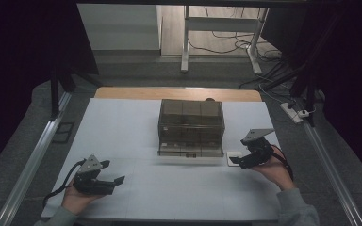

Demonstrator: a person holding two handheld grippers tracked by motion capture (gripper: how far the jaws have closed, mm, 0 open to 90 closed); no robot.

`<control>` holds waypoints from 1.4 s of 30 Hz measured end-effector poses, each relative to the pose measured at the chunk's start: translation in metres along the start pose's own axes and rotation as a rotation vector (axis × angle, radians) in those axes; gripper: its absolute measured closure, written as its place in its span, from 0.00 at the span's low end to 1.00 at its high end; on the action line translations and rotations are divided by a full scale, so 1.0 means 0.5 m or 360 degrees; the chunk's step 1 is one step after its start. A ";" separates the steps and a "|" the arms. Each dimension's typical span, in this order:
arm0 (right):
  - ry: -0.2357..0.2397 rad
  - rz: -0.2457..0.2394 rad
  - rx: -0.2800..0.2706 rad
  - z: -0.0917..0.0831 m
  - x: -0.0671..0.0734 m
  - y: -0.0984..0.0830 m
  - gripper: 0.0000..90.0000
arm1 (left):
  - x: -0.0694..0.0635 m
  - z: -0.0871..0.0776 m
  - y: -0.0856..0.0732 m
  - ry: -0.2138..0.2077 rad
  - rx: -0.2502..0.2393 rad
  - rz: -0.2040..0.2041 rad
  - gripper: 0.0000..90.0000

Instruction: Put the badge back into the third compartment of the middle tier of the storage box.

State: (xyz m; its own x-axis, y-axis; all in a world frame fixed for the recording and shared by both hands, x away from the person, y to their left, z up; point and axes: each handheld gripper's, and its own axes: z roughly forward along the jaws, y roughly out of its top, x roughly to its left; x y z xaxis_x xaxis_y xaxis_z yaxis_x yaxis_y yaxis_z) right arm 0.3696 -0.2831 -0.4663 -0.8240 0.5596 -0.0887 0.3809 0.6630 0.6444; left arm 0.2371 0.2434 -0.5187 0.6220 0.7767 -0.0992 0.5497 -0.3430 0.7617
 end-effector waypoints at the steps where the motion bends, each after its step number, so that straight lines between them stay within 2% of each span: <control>1: 0.0016 -0.0021 0.0030 0.005 -0.001 0.000 0.15 | 0.000 0.000 0.000 0.0001 0.0001 0.0000 0.14; 6: 0.0054 -0.0096 0.0070 0.015 -0.003 0.002 0.16 | 0.000 0.001 0.001 -0.0005 -0.0002 -0.0010 0.14; 9: 0.0051 -0.0096 0.0087 0.018 -0.003 0.003 0.16 | 0.001 0.000 0.001 -0.0006 -0.0004 -0.0016 0.14; 12: 0.0055 -0.0129 0.0117 0.025 -0.010 0.003 0.16 | 0.000 0.002 0.001 -0.0008 0.0000 -0.0013 0.14; 17: 0.0127 -0.0142 0.0154 0.033 -0.014 0.001 0.17 | 0.000 0.001 0.001 -0.0007 -0.0008 -0.0010 0.14; 22: 0.0149 -0.0209 0.0208 0.045 -0.016 0.000 0.17 | 0.000 0.002 0.000 -0.0006 -0.0006 0.0000 0.14; 24: 0.0181 -0.0182 0.0210 0.050 -0.017 -0.002 0.17 | 0.001 0.001 0.001 -0.0007 -0.0010 -0.0002 0.15; 27: 0.0196 -0.0204 0.0224 0.058 -0.022 -0.004 0.17 | 0.001 -0.001 0.001 -0.0003 -0.0021 0.0004 0.15; 34: 0.0256 -0.0175 0.0236 0.073 -0.031 -0.010 0.17 | 0.000 0.001 0.000 -0.0003 -0.0017 0.0012 0.15; 42: 0.0250 -0.0207 0.0291 0.088 -0.036 -0.016 0.17 | 0.001 0.002 0.000 -0.0003 -0.0009 0.0018 0.15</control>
State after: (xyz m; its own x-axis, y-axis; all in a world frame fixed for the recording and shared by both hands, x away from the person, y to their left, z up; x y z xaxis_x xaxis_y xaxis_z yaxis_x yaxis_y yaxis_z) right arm 0.3999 -0.2764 -0.5031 -0.9205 0.3894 -0.0335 0.3253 0.8109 0.4863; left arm 0.2380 0.2436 -0.5194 0.6291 0.7719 -0.0915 0.5394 -0.3487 0.7664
